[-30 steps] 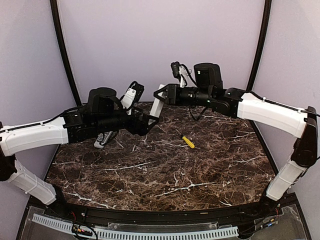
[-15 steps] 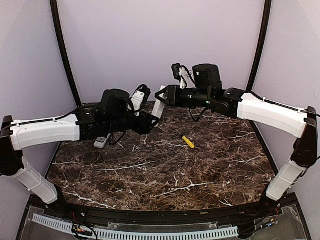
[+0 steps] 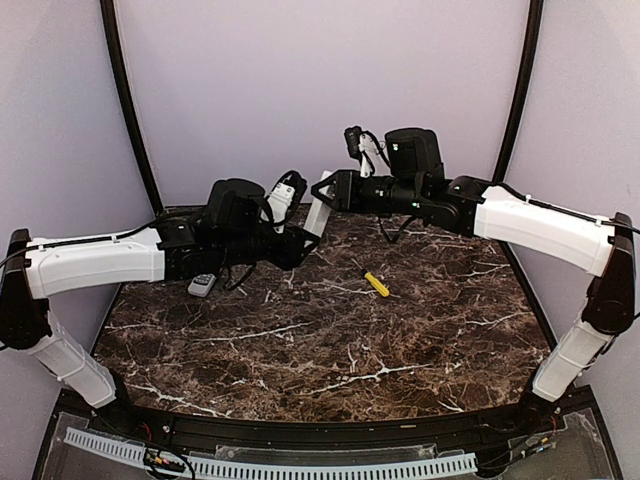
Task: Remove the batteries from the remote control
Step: Pass from the right arm to the left
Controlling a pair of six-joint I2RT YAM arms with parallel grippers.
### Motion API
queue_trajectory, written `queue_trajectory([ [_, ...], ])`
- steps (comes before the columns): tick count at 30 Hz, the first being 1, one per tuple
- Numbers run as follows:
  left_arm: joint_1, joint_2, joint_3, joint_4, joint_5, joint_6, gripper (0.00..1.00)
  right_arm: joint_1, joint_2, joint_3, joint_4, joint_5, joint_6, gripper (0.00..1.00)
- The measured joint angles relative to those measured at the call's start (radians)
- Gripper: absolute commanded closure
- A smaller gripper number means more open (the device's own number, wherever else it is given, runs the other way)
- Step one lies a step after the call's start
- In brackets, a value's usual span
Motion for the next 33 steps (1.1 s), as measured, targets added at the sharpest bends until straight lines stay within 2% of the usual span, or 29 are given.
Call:
queue_trajectory([
  [13, -0.001, 0.012, 0.013, 0.003, 0.028, 0.002, 0.72, 0.000, 0.000, -0.001, 0.003, 0.001, 0.000, 1.00],
  [24, -0.006, 0.020, 0.018, 0.002, 0.045, 0.041, 0.95, 0.000, 0.000, -0.009, 0.002, 0.003, 0.007, 1.00],
  [25, -0.006, 0.021, 0.018, 0.002, 0.044, 0.041, 0.98, 0.000, 0.000, -0.009, 0.002, 0.003, 0.008, 0.95],
  [28, -0.006, 0.021, 0.018, 0.002, 0.047, 0.040, 1.00, 0.000, 0.000, -0.009, 0.000, 0.005, 0.009, 0.57],
  [29, -0.006, 0.021, 0.018, 0.001, 0.051, 0.040, 1.00, -0.001, 0.000, -0.009, -0.001, 0.005, 0.009, 0.47],
  [33, -0.003, 0.019, 0.018, -0.006, 0.080, 0.027, 1.00, -0.025, -0.018, -0.029, -0.008, 0.000, -0.003, 0.20],
])
